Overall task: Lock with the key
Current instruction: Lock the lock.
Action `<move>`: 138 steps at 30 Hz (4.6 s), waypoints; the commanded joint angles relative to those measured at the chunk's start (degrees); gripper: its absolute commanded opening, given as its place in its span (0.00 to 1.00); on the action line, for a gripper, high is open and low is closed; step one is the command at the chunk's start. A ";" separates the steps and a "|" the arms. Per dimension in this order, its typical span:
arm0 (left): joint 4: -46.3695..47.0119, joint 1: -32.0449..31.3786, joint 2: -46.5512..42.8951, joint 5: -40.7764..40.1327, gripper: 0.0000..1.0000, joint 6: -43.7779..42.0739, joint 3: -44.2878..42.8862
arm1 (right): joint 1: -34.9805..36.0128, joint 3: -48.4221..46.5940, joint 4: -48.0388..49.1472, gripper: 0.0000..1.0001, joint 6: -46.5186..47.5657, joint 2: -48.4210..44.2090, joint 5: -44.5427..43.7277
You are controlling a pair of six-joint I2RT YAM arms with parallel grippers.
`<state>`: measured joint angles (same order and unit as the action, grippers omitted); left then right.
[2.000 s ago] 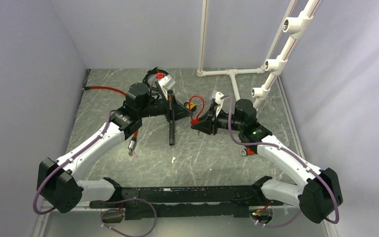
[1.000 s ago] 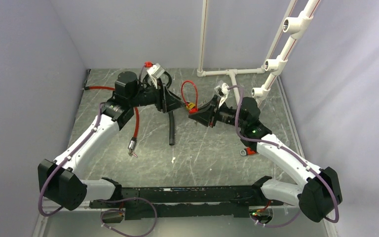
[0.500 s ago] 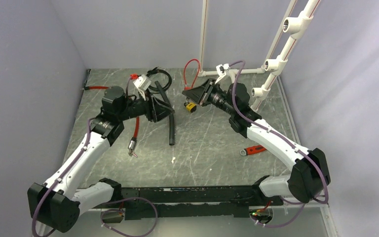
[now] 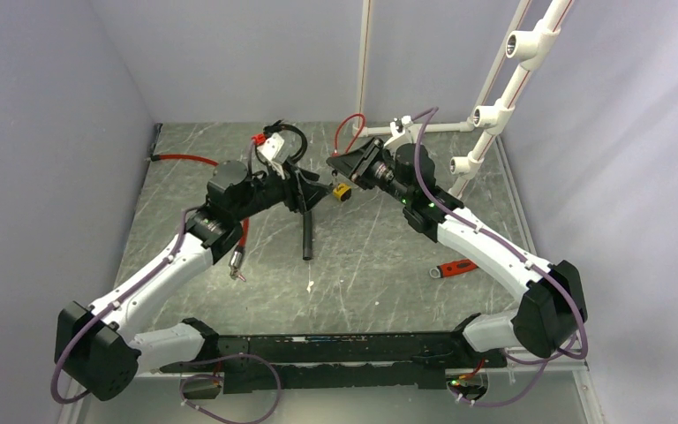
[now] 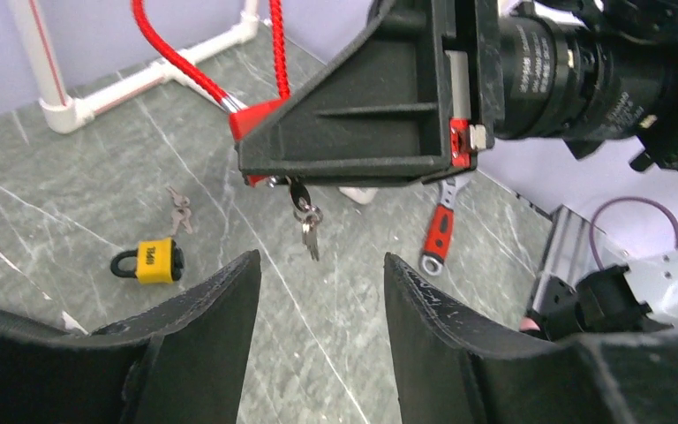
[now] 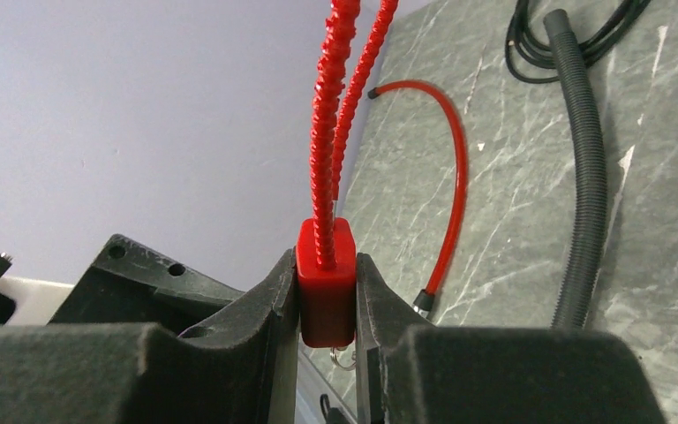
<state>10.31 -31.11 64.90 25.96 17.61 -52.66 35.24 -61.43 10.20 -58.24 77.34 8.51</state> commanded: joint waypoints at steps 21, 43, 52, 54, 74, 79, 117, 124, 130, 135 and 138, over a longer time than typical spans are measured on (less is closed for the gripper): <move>8.02 -6.12 6.38 -15.44 0.31 -4.51 -4.73 | 1.67 -0.18 3.01 0.00 -3.30 -1.17 -4.03; -1.07 -19.67 7.97 -29.60 0.00 -40.87 -8.05 | 1.65 0.72 -1.92 0.00 -8.39 -2.23 -5.75; -3.37 -29.12 8.55 -39.26 0.00 -63.31 -6.70 | 1.70 0.94 -3.69 0.00 -11.54 -1.95 -4.99; -8.16 -29.69 7.59 -37.87 0.11 -61.56 -8.40 | 1.69 1.04 -3.10 0.00 -10.45 -2.15 -5.00; -27.14 17.31 2.87 42.46 0.75 5.13 -20.30 | 1.23 14.67 24.40 0.00 20.03 -10.92 18.45; -6.82 18.76 5.65 45.22 0.63 21.45 -18.37 | 1.16 16.24 26.82 0.00 28.01 -12.78 29.39; -32.45 -0.24 4.70 28.19 0.00 -8.12 -19.31 | 1.85 9.15 9.54 0.00 48.66 -12.84 31.93; -34.98 -1.77 4.87 28.65 0.00 -6.39 -15.81 | 1.85 8.43 12.93 0.00 50.78 -13.11 29.76; -30.31 -1.71 5.39 27.85 0.00 0.70 -11.45 | 1.85 10.08 18.47 0.00 51.13 -14.37 29.15; -30.08 -1.91 5.99 25.74 0.00 1.39 -10.10 | 1.85 11.06 21.14 0.00 50.71 -14.80 27.70; -34.93 -3.32 6.20 22.86 0.00 -4.61 -11.40 | 1.93 10.22 19.29 0.00 51.83 -14.61 25.50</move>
<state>-11.68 -30.04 69.21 47.92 16.86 -65.56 36.95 -46.74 11.09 -8.01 64.93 39.99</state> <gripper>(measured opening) 0.021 0.228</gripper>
